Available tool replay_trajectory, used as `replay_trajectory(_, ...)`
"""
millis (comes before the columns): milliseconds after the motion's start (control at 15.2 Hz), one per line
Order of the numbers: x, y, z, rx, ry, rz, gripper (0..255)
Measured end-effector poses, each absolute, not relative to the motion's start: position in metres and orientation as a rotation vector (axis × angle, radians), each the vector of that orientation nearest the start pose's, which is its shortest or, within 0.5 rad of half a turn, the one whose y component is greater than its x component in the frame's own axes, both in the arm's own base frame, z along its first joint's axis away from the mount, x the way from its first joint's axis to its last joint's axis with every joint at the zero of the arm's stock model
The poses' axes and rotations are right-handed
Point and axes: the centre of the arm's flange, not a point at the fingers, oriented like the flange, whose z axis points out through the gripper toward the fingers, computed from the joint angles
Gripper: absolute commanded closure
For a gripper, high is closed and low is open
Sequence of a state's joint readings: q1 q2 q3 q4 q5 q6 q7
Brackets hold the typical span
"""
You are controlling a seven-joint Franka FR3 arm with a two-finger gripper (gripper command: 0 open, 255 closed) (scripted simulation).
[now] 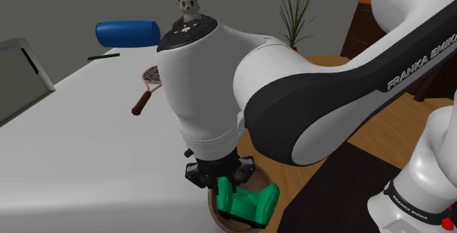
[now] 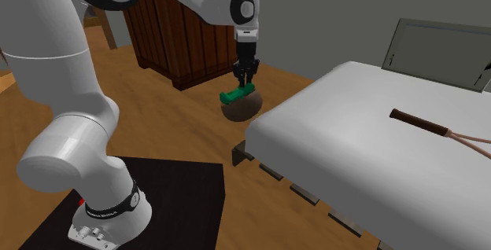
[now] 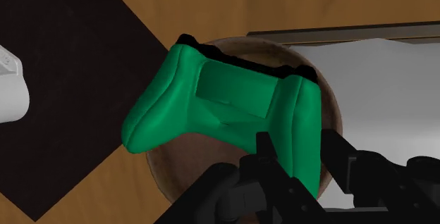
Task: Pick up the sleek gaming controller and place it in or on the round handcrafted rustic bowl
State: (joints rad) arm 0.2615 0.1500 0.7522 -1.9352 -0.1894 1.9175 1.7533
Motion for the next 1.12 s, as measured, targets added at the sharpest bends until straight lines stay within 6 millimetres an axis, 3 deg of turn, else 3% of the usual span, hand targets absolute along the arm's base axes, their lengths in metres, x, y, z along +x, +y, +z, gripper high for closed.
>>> replay_trajectory(528,0.326,0.473,0.411,-3.068,1.057,-0.092,255)
replay_trajectory(594,0.326,0.473,0.411,-3.065,1.056,-0.094,0)
replay_trajectory(990,0.322,0.471,0.402,-3.101,1.066,-0.073,0)
replay_trajectory(1122,0.322,0.472,0.417,-3.101,1.067,-0.073,0)
